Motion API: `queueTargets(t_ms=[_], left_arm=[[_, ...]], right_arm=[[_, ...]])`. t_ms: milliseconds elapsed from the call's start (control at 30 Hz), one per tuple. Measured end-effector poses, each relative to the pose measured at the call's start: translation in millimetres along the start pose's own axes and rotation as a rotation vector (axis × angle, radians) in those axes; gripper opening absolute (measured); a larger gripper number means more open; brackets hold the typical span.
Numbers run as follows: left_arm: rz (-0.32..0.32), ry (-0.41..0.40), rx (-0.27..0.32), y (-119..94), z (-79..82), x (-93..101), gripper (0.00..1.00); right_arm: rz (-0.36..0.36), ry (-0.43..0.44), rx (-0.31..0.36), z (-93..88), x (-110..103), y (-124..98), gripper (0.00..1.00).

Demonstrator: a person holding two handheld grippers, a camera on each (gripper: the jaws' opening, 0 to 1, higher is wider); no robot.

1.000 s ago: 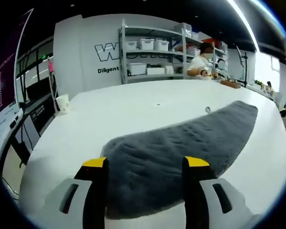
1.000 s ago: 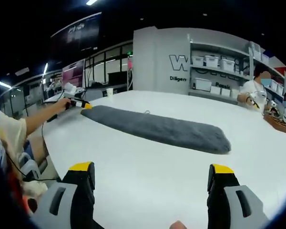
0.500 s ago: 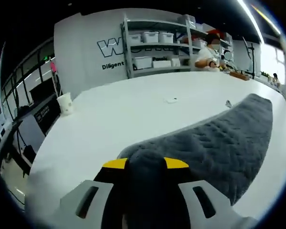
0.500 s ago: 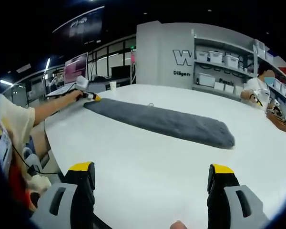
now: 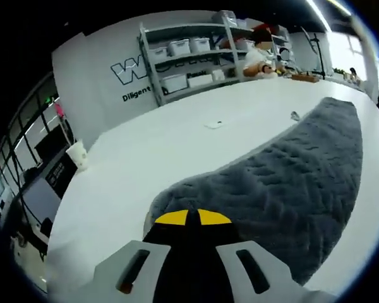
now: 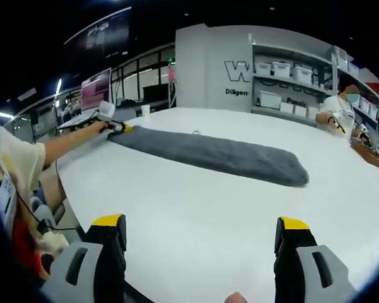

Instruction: Open the folded towel by lifting each exposed corner and separating the folded layers until the towel lies flat within the target outline without major curled edges

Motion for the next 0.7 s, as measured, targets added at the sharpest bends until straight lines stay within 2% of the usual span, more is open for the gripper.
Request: queueTargets(t_ms=[200, 333, 400, 467, 567, 700], left_arm=[[-0.012, 0.069, 0.068, -11.1, 24.1, 10.1, 0.01], [-0.054, 0.130, 0.143, -27.6, 47.6, 31.4, 0.01], [-0.052, 0.251, 0.157, -39.1, 57.8, 45.1, 0.02], [-0.097, 0.303, 0.194, -49.1, 66.1, 63.0, 0.02], [-0.146, 0.327, 0.222, -61.8, 70.5, 79.0, 0.02], [-0.230, 0.389, 0.222, -79.8, 62.1, 102.3, 0.02]], right_arm=[[-0.001, -0.005, 0.005, 1.5, -1.8, -2.1, 0.98], [0.000, -0.013, -0.004, -0.8, -4.7, -3.9, 0.98], [0.000, -0.017, -0.006, -0.7, -5.0, -5.0, 0.98], [0.004, -0.021, -0.009, -0.7, -6.4, -6.6, 0.98], [-0.004, -0.032, -0.006, 0.0, -7.6, -7.9, 0.98], [0.010, -0.037, -0.009, -1.5, -11.3, -8.7, 0.99]])
Point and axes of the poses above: the point that each gripper's makers call its tool centre point, and the gripper's own axes: y roughly forward along the fingers, x roughly to its right, z roughly out of its top, the point moved 3 cm from there along -y, roughly backward along the fingers, and after that the axes turned 14 degrees about y, right-handed, at the moved point
